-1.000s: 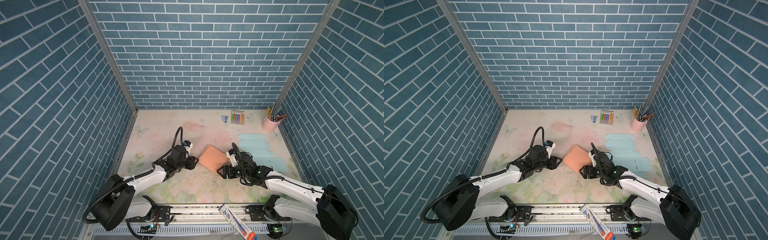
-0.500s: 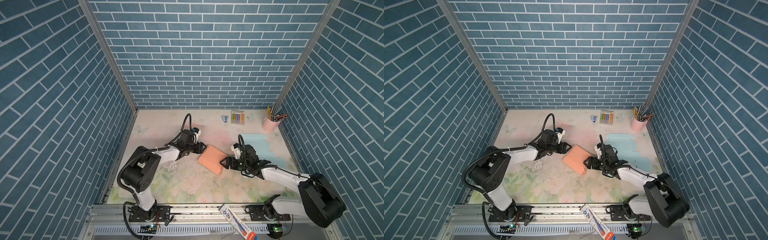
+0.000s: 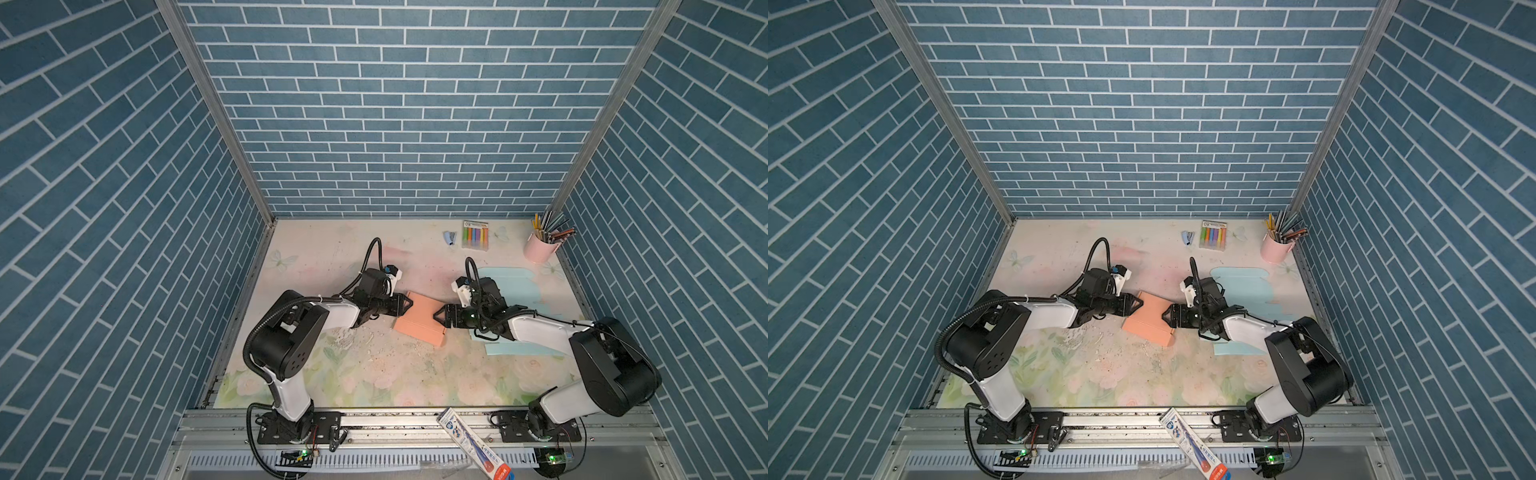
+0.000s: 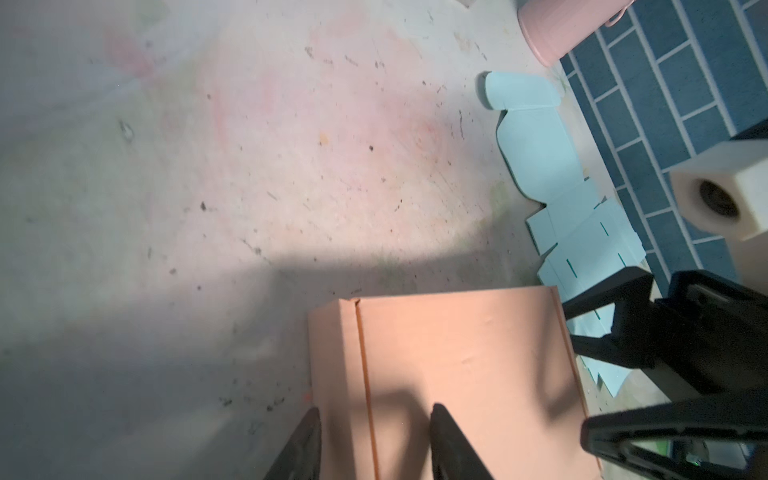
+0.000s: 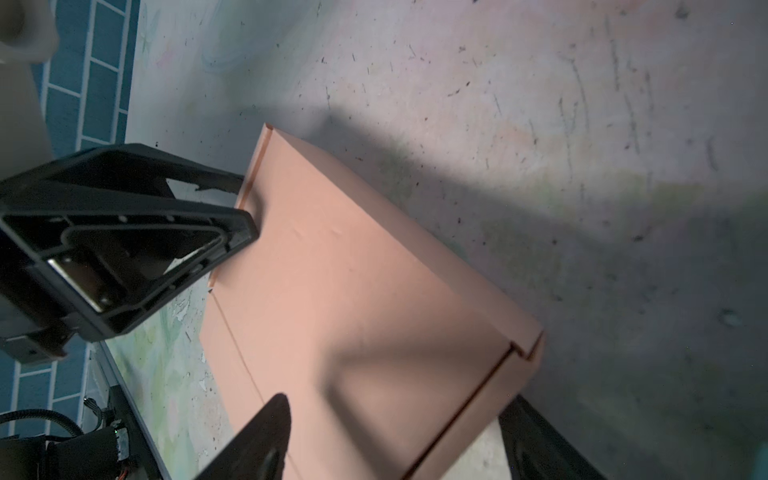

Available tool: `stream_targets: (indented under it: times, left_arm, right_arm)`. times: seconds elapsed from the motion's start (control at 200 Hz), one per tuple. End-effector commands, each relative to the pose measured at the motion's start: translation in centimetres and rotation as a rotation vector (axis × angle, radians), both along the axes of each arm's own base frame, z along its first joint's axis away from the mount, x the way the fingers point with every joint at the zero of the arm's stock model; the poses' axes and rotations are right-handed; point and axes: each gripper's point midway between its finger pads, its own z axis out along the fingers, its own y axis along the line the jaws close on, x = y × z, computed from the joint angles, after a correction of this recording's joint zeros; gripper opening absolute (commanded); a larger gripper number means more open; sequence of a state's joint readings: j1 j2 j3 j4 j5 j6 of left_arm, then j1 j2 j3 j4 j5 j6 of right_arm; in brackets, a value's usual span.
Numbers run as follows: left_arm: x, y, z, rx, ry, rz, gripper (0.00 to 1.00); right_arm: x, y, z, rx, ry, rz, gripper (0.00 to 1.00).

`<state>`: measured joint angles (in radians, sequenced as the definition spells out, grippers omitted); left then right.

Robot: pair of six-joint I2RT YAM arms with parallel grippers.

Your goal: Fold the paper box

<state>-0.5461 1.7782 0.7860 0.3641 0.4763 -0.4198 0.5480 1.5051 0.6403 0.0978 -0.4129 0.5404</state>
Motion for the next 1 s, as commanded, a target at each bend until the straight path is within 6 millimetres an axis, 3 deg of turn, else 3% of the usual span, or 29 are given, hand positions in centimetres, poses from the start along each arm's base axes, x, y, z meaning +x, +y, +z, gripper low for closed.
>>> stream_targets:
  times: [0.0, 0.245, 0.42, 0.59, 0.83, 0.995]
  left_arm:
    - [-1.0, -0.5, 0.8, -0.031, -0.013, -0.009, 0.42]
    - [-3.2, 1.2, 0.8, -0.048, -0.005, 0.047, 0.38]
    - [-5.1, 2.4, 0.5, -0.040, 0.004, 0.075, 0.37]
    - [-6.2, 3.1, 0.6, -0.030, 0.011, 0.081, 0.37]
    - [-6.3, 3.7, 2.4, -0.028, -0.025, 0.096, 0.38]
    - [-7.2, 4.6, 2.6, -0.009, -0.023, 0.106, 0.46]
  right_arm:
    - [0.2, 1.5, 0.9, 0.004, -0.049, 0.066, 0.79]
    - [-1.0, 4.1, 0.5, 0.003, -0.034, 0.130, 0.78]
    - [-1.4, 4.8, 0.3, 0.006, -0.031, 0.138, 0.78]
    - [-1.4, 4.4, 0.6, -0.017, -0.046, 0.136, 0.78]
    - [-1.4, 2.7, 1.8, -0.090, -0.096, 0.110, 0.84]
    - [-2.5, 1.3, 2.2, -0.111, -0.102, 0.092, 0.85]
